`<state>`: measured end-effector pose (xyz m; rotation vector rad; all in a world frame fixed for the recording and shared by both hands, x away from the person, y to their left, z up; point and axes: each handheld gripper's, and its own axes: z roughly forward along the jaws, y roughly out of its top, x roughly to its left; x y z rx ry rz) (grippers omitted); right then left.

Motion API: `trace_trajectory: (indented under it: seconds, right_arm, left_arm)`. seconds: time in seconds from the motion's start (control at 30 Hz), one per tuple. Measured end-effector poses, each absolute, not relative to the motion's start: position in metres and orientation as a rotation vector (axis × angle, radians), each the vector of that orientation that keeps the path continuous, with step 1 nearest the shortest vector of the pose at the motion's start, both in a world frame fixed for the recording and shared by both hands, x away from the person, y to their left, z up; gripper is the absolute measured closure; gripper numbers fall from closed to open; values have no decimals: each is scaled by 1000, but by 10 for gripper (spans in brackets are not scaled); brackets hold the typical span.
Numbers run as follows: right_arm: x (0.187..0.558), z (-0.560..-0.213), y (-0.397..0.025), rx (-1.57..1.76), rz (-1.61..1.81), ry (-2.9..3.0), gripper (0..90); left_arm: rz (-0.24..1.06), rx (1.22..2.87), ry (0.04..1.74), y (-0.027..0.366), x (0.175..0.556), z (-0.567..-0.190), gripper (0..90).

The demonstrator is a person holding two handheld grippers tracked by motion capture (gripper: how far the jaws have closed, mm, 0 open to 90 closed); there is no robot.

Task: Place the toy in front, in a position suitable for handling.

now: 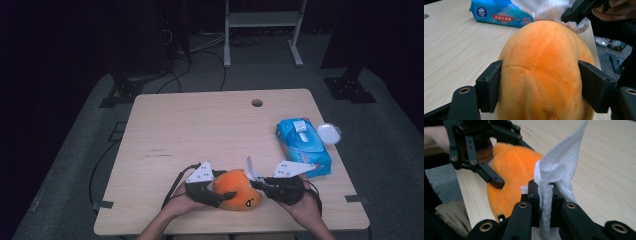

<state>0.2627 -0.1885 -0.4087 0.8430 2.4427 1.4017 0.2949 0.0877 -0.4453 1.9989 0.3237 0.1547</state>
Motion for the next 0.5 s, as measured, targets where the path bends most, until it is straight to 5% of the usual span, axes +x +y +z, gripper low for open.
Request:
trace_trajectory:
  seconds: [0.5]
  right_arm:
    - [259, -402, -184, 833, 1346, 2403, 845]
  left_arm:
    - [231, 2017, 286, 78, 287, -441, 278]
